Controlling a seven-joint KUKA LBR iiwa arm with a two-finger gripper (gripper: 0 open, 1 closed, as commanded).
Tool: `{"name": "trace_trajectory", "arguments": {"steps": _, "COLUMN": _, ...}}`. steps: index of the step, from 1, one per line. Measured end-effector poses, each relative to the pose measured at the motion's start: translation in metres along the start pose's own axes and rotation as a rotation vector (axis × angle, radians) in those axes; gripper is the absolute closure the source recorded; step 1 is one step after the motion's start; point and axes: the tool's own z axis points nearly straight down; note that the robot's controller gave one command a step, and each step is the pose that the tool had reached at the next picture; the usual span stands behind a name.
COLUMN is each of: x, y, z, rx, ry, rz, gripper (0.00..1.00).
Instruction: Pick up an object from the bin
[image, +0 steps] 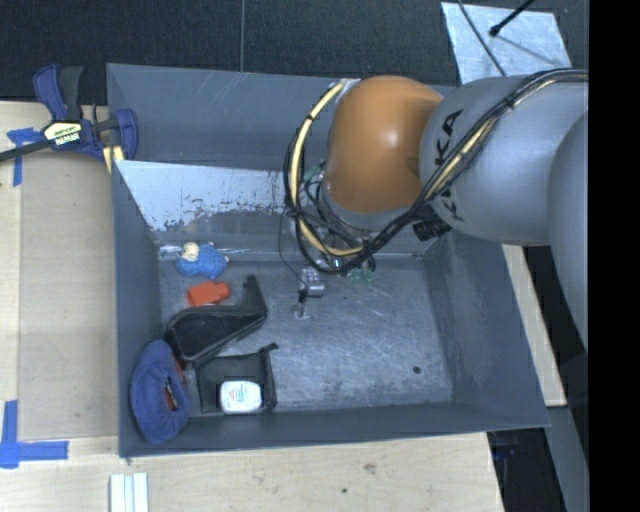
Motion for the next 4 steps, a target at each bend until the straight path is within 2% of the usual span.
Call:
{"name": "trace_trajectory", "arguments": {"steps": 1, "x": 0.006, "y": 0.066, "z": 0.097, "rx": -0.001, "ry": -0.001, "rz": -0.277, "gripper": 0.0}}
{"name": "trace_trajectory", "arguments": {"steps": 2, "x": 0.005, "y": 0.063, "z": 0.095, "rx": 0.002, "ry": -0.002, "rz": -0.274, "gripper": 1.0}}
{"name": "trace_trajectory", "arguments": {"steps": 3, "x": -0.008, "y": 0.053, "z": -0.058, "rx": 0.002, "ry": -0.01, "rz": -0.25, "gripper": 1.0}}
{"name": "trace_trajectory", "arguments": {"steps": 4, "x": 0.019, "y": 0.036, "z": -0.006, "rx": 0.003, "ry": 0.005, "rz": -0.416, "gripper": 1.0}}
